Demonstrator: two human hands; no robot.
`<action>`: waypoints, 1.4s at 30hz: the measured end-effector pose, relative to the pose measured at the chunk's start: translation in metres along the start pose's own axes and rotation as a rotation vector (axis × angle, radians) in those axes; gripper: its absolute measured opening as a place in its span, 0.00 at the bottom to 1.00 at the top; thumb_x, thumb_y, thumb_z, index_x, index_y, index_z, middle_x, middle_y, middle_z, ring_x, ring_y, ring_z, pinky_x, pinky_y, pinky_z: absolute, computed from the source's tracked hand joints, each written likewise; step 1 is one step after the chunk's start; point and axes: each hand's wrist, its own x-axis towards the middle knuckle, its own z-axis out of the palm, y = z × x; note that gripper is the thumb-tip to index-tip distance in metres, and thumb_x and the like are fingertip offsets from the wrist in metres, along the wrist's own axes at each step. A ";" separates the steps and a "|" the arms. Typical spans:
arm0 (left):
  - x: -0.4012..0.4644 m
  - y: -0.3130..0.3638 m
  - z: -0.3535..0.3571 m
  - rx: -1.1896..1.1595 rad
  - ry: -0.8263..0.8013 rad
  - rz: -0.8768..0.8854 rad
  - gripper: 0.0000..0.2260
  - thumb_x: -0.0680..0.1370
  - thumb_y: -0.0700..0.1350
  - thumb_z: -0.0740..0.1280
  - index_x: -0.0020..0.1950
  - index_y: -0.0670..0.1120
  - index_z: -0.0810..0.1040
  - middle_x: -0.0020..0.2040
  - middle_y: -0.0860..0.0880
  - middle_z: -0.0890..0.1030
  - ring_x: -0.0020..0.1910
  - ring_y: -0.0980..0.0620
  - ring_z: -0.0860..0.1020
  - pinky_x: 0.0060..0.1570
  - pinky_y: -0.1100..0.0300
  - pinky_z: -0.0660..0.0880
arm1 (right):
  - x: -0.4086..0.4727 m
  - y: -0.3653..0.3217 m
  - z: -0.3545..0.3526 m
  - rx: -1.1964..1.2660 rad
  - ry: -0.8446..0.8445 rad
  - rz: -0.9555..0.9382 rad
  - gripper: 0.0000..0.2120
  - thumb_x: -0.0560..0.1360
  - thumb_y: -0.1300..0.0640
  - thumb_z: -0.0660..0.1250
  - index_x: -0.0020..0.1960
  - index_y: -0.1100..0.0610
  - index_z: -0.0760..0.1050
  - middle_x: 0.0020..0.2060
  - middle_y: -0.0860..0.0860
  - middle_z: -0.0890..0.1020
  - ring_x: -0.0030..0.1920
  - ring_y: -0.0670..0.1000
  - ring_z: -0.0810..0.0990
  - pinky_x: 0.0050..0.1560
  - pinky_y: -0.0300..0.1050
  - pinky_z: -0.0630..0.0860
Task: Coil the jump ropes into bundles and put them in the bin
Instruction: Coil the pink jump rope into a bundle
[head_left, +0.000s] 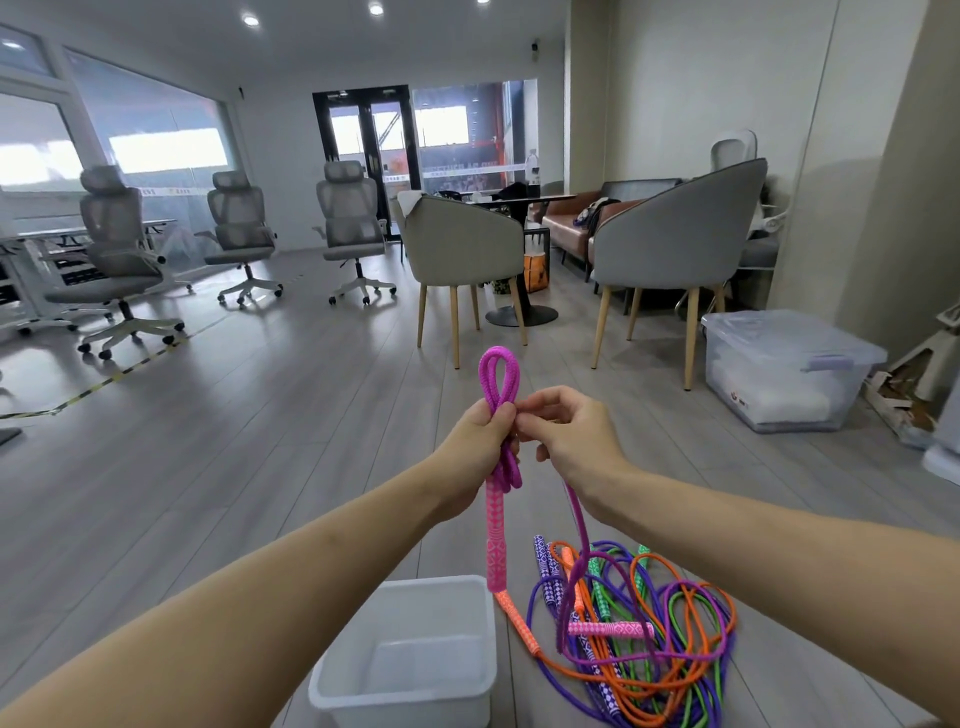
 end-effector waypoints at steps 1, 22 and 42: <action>0.001 0.001 0.001 -0.020 0.037 -0.012 0.15 0.87 0.47 0.54 0.59 0.39 0.74 0.42 0.46 0.73 0.40 0.50 0.70 0.45 0.55 0.71 | -0.001 -0.001 0.000 0.009 0.004 0.008 0.06 0.77 0.62 0.74 0.53 0.58 0.79 0.44 0.56 0.86 0.44 0.53 0.86 0.38 0.42 0.79; 0.007 0.030 -0.088 -0.773 0.400 0.051 0.14 0.86 0.51 0.56 0.43 0.48 0.68 0.29 0.54 0.64 0.22 0.58 0.60 0.19 0.65 0.60 | -0.007 0.001 -0.068 -0.487 -0.541 0.048 0.13 0.84 0.49 0.64 0.50 0.56 0.81 0.32 0.48 0.73 0.29 0.43 0.68 0.30 0.38 0.67; -0.021 0.012 -0.034 0.048 -0.194 -0.119 0.18 0.87 0.50 0.52 0.63 0.37 0.70 0.53 0.39 0.85 0.52 0.37 0.85 0.59 0.40 0.80 | -0.011 -0.011 -0.028 -0.374 -0.325 -0.221 0.08 0.84 0.51 0.64 0.51 0.51 0.80 0.35 0.53 0.78 0.34 0.45 0.72 0.35 0.37 0.69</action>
